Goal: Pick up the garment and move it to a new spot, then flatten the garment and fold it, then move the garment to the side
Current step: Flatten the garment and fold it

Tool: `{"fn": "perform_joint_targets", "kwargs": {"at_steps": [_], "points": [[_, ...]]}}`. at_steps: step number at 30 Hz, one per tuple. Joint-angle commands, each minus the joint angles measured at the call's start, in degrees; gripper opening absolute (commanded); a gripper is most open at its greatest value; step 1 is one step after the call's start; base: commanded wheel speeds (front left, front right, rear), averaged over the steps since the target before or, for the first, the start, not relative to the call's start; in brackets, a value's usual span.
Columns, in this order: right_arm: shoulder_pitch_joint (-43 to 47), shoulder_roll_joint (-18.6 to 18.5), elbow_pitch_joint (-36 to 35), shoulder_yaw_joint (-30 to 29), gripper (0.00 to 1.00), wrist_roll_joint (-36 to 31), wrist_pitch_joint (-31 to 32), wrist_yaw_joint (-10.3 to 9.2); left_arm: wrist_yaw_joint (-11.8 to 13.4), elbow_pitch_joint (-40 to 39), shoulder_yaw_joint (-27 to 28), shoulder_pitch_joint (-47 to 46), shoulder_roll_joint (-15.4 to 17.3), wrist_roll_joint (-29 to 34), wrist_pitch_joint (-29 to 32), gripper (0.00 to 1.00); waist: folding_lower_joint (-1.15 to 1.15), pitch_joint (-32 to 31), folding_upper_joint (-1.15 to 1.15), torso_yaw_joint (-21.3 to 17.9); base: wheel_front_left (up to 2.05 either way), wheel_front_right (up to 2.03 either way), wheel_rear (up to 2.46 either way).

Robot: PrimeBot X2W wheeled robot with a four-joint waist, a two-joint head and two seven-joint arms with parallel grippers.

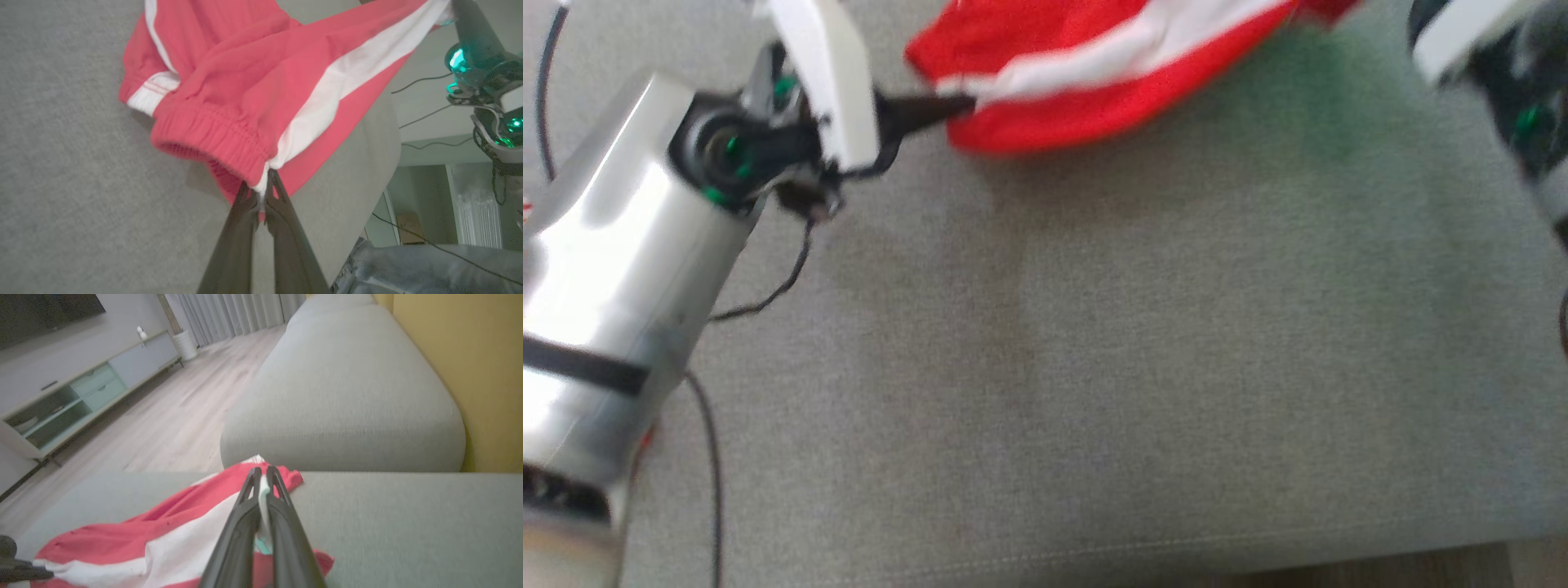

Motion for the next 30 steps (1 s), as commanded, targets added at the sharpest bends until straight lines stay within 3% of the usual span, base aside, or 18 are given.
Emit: {"fn": "perform_joint_targets", "kwargs": {"at_steps": [1, 11, 20, 25, 30], "points": [[0.81, -1.33, -2.2, 0.29, 0.0, 0.97, 1.01, 0.44, -0.36, -3.31, 1.75, -2.7, 3.81, -1.22, 1.42, 0.0, 0.0, -2.42, 0.0, -0.56, 0.0, 0.0, 0.0], [13.77, -9.03, -9.97, 8.7, 0.0, 7.36, 13.61, 0.44, -0.37, -16.68, -0.41, 12.79, 10.62, -10.05, 6.8, 0.0, 0.0, -13.52, 0.0, -1.22, 0.0, 0.0, 0.0], [23.13, -17.34, -17.36, 9.26, 0.0, 11.35, 15.83, 0.44, -0.37, -28.28, 1.36, 24.67, 16.13, -16.12, 5.97, 0.0, 0.0, -17.8, 0.0, 1.14, 0.0, 0.0, 0.0], [23.09, -18.04, -19.81, 7.9, 0.0, 10.44, 13.88, 0.44, -0.04, -29.09, 2.19, 26.07, 15.46, -15.4, 2.86, 0.0, 0.0, -16.92, 0.0, 3.48, 0.0, 0.0, 0.0], [18.84, -14.89, -18.75, 7.0, 0.0, 8.17, 13.06, 0.44, 0.27, -28.0, 3.11, 25.88, 12.95, -15.69, 0.31, 0.0, 0.0, -14.61, 0.0, 6.48, 0.0, 0.0, 0.0]]}}
